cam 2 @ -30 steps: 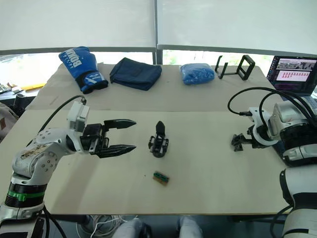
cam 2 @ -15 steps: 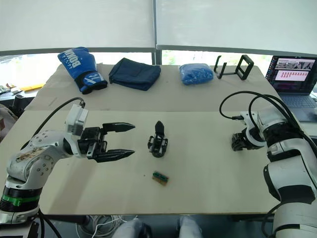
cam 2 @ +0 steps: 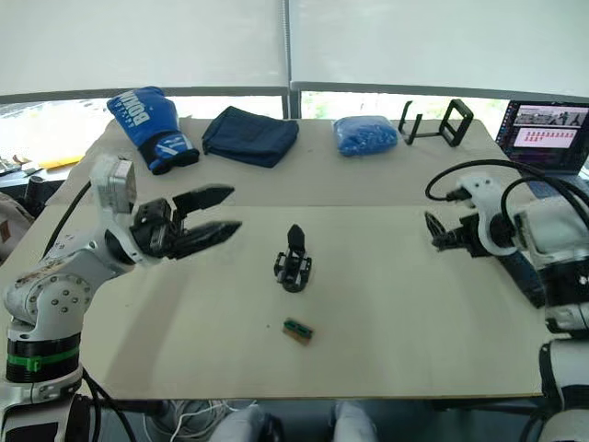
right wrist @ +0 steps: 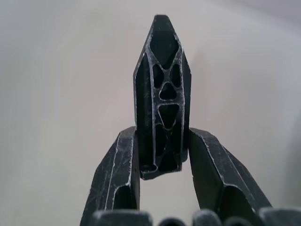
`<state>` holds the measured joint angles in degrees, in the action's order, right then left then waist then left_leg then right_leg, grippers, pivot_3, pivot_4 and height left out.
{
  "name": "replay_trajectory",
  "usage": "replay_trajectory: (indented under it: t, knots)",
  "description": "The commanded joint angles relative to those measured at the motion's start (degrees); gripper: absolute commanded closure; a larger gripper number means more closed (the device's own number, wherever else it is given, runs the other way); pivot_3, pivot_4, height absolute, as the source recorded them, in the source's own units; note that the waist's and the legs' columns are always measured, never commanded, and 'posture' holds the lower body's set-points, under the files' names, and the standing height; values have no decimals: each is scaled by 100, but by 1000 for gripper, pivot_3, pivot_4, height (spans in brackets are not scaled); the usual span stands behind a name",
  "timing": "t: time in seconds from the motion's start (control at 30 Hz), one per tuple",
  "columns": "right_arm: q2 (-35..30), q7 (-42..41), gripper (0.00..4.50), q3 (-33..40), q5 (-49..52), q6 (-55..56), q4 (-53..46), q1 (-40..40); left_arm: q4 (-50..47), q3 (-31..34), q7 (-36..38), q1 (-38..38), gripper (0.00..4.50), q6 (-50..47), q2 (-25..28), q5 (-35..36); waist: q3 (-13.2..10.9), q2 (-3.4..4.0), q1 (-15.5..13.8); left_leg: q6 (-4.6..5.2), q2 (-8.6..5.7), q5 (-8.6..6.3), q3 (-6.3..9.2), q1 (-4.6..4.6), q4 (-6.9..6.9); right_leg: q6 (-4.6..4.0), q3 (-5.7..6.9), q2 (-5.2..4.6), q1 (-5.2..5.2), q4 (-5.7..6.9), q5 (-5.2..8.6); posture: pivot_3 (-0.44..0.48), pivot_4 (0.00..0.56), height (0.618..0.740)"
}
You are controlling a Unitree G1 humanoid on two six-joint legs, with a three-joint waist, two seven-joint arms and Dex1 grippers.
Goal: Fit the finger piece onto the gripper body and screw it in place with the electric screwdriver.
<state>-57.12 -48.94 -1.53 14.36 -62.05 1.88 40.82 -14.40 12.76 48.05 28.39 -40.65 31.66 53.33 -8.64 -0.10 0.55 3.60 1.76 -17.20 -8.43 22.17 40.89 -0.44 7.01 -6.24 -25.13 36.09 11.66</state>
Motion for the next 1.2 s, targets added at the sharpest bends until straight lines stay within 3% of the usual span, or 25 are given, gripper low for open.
replay_trajectory:
  t: [0.03, 0.17, 0.27, 0.33, 0.47, 0.67, 0.97, 1.07, 1.2]
  knots:
    - [268, 651, 3408, 772, -11, 479, -1737, -437, 69, 210, -662, 239, 0, -180, -244, 271, -1, -2, 3, -4, 0, 2, 0, -2, -1, 3, -1, 2, 0, 1, 1, 0, 150, 740]
    - [942, 1714, 3408, 495, -688, 1468, -3233, -1014, 211, 251, -1782, 619, 0, -352, -911, 498, -2, -5, -22, -9, -1, 5, -1, -5, 2, 14, -3, 4, 2, 3, 8, 0, 150, 740]
    - [1474, 2199, 3408, 248, -895, 1684, -3609, -1038, 215, 287, -2160, 777, 0, -565, -1205, 847, -2, -5, -37, -8, -6, 5, -2, -6, 1, 12, -6, 5, 2, 3, 6, 0, 150, 740]
    - [1869, 2508, 3408, -317, -1198, 1815, -3803, -851, 245, 211, -2520, 894, 0, -604, -1428, 846, -2, -6, -37, -8, -7, 5, -4, -5, 2, 3, 0, 8, 1, 3, 1, 0, 150, 740]
    - [2483, 2806, 3408, -873, -1486, 1831, -3717, -617, 257, 28, -2885, 915, 0, -406, -1801, 588, -2, -6, -17, -14, -8, 9, -7, -12, 0, 1, 1, 18, 4, 4, 1, 0, 150, 740]
    - [2895, 2827, 3408, -1215, -1703, 2158, -3335, -410, 344, -266, -3155, 1054, 0, -30, -2353, 147, -3, -6, -30, -13, -18, 10, -5, -7, 0, -1, -3, 21, 6, -2, 0, 0, 150, 740]
    - [3223, 2764, 3408, -1338, -1783, 2166, -3201, -291, 259, -249, -3210, 950, 0, -33, -2476, 161, -3, -6, 16, -17, -11, 13, -4, -11, -4, -1, -3, 30, 5, 0, 0, 0, 150, 740]
    - [3230, 2726, 3408, -1386, -1810, 2155, -3182, -286, 261, -233, -3263, 945, 838, 14, -2533, 148, -3, -6, 13, -17, -11, 13, -3, -10, -4, -1, -3, 29, 4, 0, 0, 0, 150, 740]
    - [3238, 2671, 3408, -1426, -1846, 2101, -3209, -300, 181, -253, -3256, 916, 2803, -5, -2591, 188, -3, -6, 17, -17, -11, 13, -3, -10, -4, -1, -3, 29, 4, -1, 0, 0, 150, 740]
